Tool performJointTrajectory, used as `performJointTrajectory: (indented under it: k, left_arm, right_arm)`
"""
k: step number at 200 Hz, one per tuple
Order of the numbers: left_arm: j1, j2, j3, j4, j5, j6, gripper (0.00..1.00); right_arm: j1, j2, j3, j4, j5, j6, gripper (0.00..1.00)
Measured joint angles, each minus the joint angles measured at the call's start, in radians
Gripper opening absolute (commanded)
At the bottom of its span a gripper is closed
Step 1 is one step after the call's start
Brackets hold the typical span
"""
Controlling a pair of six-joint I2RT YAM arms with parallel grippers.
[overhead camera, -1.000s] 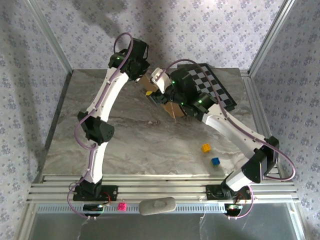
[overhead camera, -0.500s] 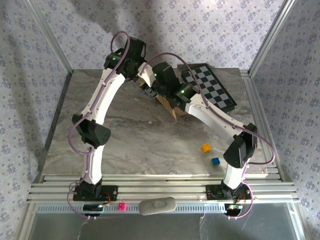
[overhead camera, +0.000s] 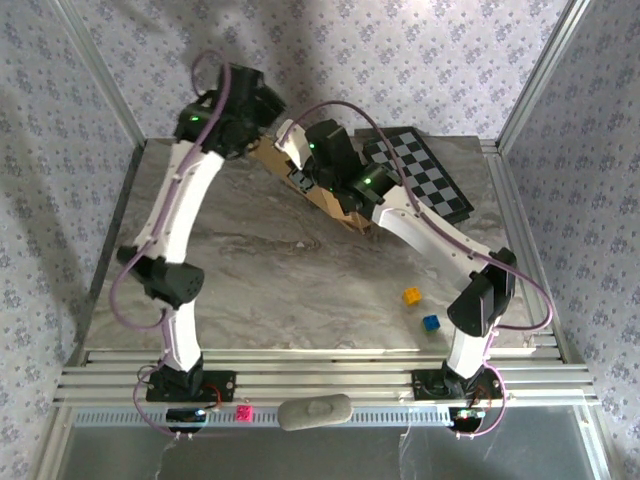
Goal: Fold the paper box
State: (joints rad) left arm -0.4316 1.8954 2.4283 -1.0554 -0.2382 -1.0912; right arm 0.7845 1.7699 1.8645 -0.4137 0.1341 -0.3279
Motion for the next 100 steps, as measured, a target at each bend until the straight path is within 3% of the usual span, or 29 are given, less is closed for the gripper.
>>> performJointTrajectory:
  k: [36,57,100]
  left_arm:
    - [0.147,-0.304,-0.166,0.102,-0.151,0.071,0.92]
    - [0.185,-0.460,-0.292,0.162,-0.240,0.098,0.91]
    - [0.258,-0.590,-0.470,0.195,-0.348,0.100,0.88]
  right_arm:
    - [0.000,-0.069,0.037,-0.002,-0.097,0.058,0.00]
    - [0.001,-0.131,0.053,0.005,-0.163,0.090,0.00]
    - [-0.016,-0.245,0.056,0.044,-0.290,0.204,0.00]
